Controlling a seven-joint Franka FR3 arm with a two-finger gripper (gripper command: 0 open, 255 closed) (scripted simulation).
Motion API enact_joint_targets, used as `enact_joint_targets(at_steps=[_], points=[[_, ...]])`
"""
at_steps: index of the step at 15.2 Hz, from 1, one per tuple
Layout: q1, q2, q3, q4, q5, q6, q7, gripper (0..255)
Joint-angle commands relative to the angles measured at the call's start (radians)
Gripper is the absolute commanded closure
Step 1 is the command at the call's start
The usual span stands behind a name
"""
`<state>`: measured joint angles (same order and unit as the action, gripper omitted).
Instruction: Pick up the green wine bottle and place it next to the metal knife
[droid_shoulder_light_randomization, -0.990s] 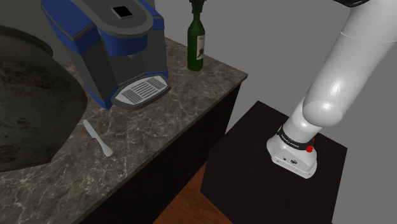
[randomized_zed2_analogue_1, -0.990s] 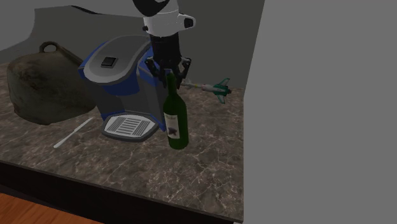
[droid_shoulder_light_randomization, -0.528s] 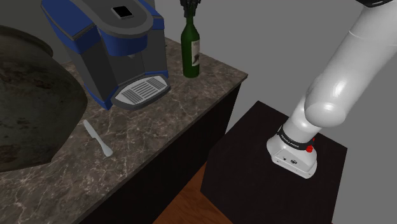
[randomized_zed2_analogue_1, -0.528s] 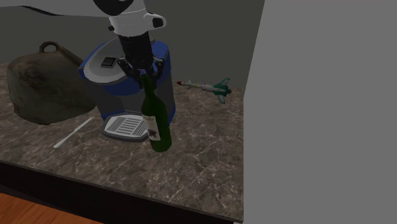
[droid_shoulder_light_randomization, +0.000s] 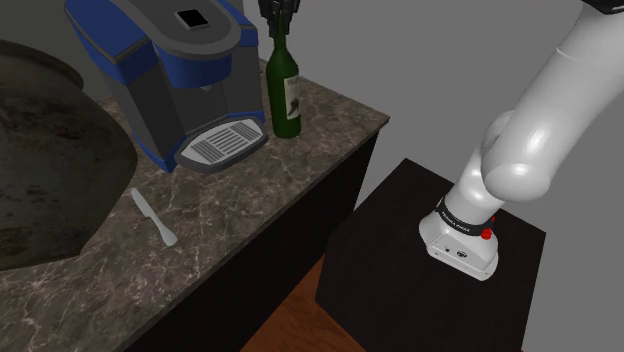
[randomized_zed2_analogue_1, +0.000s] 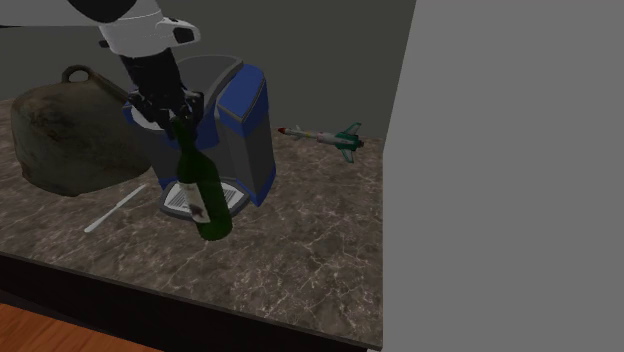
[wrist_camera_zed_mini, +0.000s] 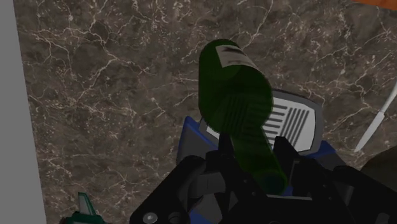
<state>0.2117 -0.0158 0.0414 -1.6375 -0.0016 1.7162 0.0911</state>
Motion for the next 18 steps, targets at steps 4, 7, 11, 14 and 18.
enact_joint_targets(at_steps=[4, 7, 11, 14, 18], points=[[0.061, -0.006, 0.063, -0.005, -0.011, -0.002, 0.126, 255], [0.096, 0.006, 0.1, 0.011, -0.018, -0.006, 0.199, 255], [0.144, 0.038, 0.148, 0.049, -0.033, -0.016, 0.296, 255], [0.182, 0.073, 0.183, 0.093, -0.048, -0.028, 0.369, 255], [0.238, 0.136, 0.227, 0.172, -0.075, -0.051, 0.467, 255]])
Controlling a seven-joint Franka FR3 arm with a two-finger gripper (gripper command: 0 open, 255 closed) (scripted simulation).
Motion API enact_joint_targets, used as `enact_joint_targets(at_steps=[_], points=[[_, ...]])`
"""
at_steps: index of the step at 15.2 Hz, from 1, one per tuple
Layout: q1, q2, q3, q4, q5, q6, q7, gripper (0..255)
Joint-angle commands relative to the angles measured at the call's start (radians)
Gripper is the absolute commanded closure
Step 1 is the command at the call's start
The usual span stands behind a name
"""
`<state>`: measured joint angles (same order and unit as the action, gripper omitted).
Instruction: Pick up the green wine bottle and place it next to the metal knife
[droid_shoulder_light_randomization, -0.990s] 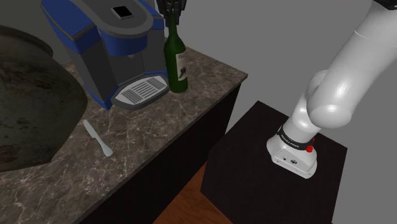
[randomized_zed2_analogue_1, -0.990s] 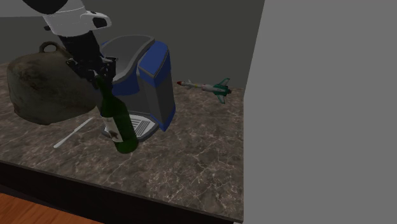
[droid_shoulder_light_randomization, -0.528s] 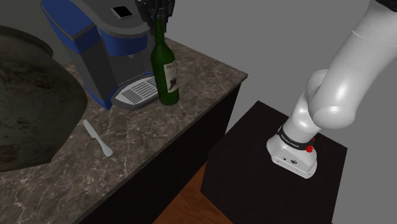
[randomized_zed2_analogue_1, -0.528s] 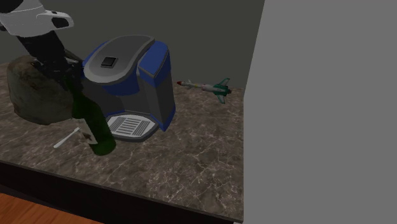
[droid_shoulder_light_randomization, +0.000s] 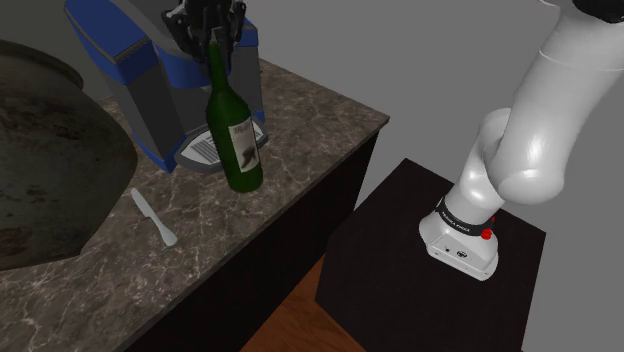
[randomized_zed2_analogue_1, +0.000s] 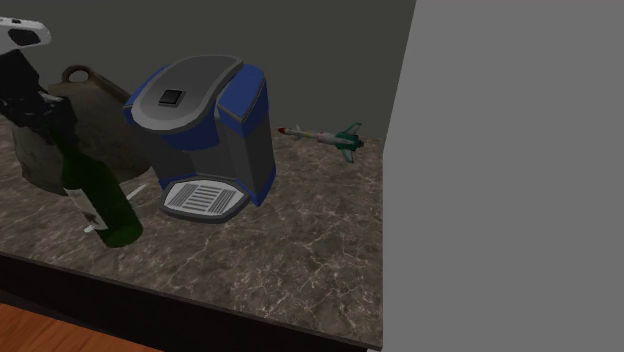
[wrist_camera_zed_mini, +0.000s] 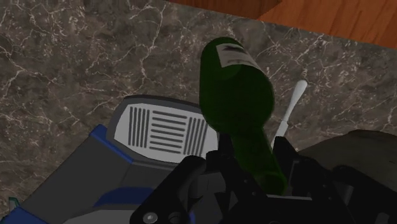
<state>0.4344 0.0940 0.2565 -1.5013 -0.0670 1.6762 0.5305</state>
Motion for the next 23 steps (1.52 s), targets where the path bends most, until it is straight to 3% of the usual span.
enact_joint_targets(at_steps=[1, 9, 11, 12, 23], points=[[0.03, 0.045, 0.022, 0.06, -0.018, -0.018, 0.052, 255], [0.181, 0.249, 0.084, 0.335, -0.107, -0.112, 0.234, 255], [0.231, 0.32, 0.091, 0.44, -0.136, -0.152, 0.273, 255], [0.286, 0.402, 0.096, 0.567, -0.168, -0.202, 0.306, 255], [0.241, 0.32, 0.097, 0.286, -0.14, -0.003, 0.319, 255]])
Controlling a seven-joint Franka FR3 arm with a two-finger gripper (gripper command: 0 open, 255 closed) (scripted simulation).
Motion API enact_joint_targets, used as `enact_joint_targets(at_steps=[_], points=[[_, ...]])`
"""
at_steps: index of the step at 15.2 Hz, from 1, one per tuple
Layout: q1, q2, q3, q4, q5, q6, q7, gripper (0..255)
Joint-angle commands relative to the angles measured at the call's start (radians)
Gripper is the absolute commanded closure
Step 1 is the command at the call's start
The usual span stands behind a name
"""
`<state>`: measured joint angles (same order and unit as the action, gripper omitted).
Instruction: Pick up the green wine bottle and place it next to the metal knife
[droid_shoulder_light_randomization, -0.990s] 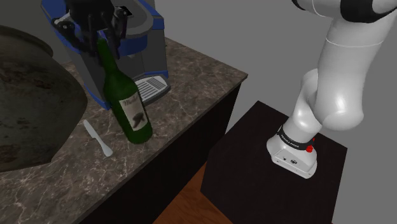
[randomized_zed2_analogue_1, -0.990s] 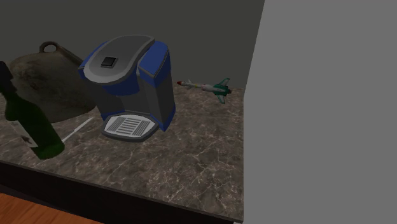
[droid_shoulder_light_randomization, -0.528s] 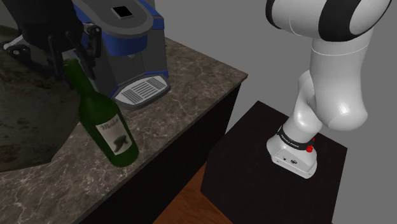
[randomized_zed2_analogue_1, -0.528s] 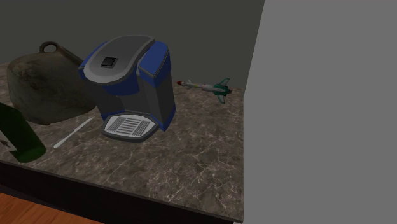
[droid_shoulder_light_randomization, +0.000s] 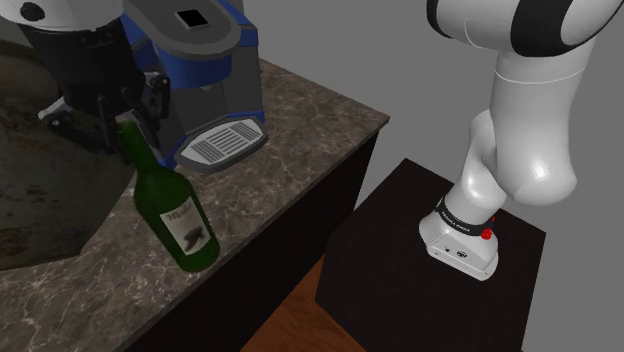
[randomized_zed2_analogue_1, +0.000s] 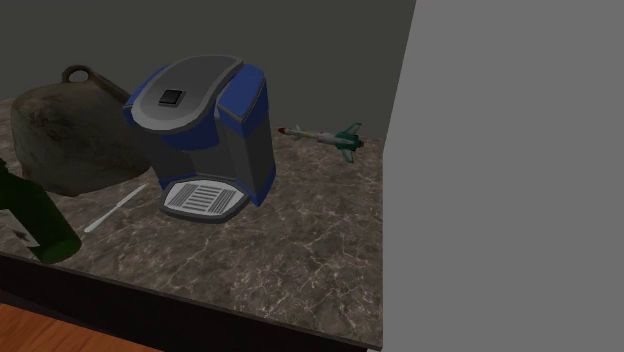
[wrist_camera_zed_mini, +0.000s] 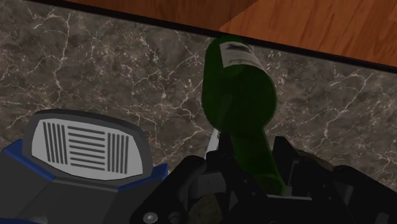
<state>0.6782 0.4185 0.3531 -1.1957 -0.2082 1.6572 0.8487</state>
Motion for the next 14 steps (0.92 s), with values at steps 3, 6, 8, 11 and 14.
enact_joint_targets(at_steps=[3, 6, 8, 11, 14], points=[[-0.006, -0.009, 0.0, -0.042, 0.003, 0.034, 0.002, 255], [-0.006, -0.009, 0.0, -0.042, 0.002, 0.034, 0.002, 255], [-0.006, -0.009, 0.0, -0.042, 0.002, 0.034, 0.002, 255], [-0.006, -0.009, 0.0, -0.041, 0.002, 0.034, 0.002, 0], [-0.006, -0.009, 0.0, -0.042, 0.002, 0.034, 0.002, 0]])
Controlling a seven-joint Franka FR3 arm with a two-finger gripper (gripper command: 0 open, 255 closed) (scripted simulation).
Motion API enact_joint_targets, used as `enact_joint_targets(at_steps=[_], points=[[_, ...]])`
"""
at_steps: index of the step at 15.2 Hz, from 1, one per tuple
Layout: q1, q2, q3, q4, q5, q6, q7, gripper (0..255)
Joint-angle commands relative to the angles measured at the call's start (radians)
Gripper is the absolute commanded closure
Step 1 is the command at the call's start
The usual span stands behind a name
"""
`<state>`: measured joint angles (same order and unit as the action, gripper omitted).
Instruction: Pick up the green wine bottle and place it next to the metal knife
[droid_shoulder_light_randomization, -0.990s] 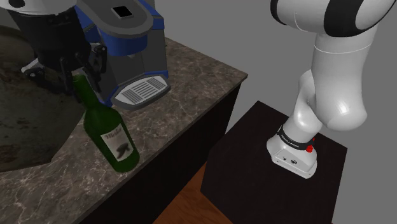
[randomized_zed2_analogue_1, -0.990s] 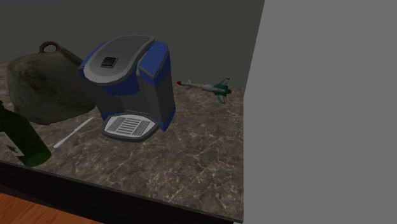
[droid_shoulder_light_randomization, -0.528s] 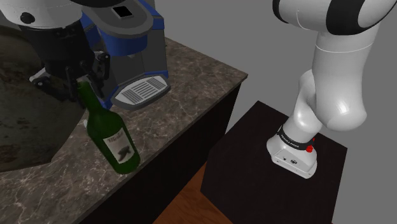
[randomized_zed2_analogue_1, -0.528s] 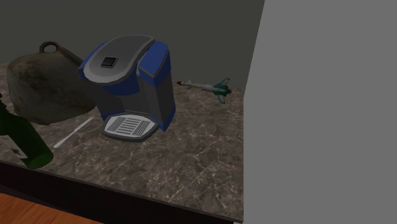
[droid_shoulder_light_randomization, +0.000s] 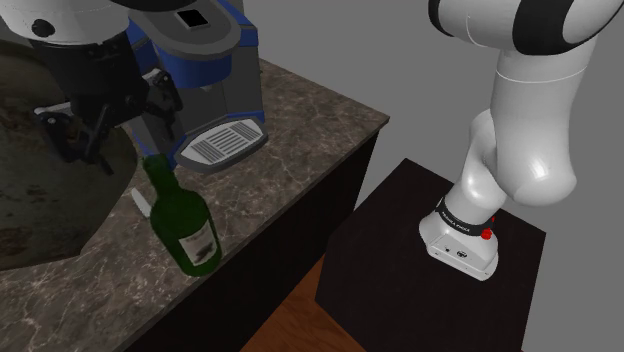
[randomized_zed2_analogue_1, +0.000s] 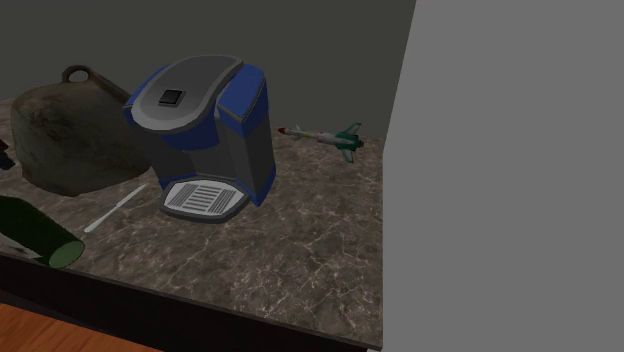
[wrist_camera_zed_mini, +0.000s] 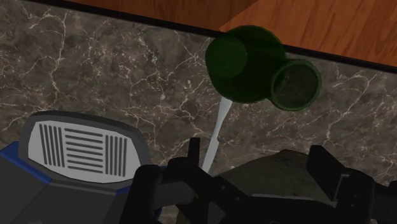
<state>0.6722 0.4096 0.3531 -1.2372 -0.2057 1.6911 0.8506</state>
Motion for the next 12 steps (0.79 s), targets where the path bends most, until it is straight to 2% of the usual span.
enact_joint_targets(at_steps=[1, 5, 12], points=[[0.0, 0.0, 0.0, 0.0, 0.0, 0.0, 0.0, 0], [0.03, 0.037, 0.001, 0.187, -0.013, -0.15, -0.006, 0], [0.031, 0.037, 0.001, 0.187, -0.013, -0.15, -0.006, 0]])
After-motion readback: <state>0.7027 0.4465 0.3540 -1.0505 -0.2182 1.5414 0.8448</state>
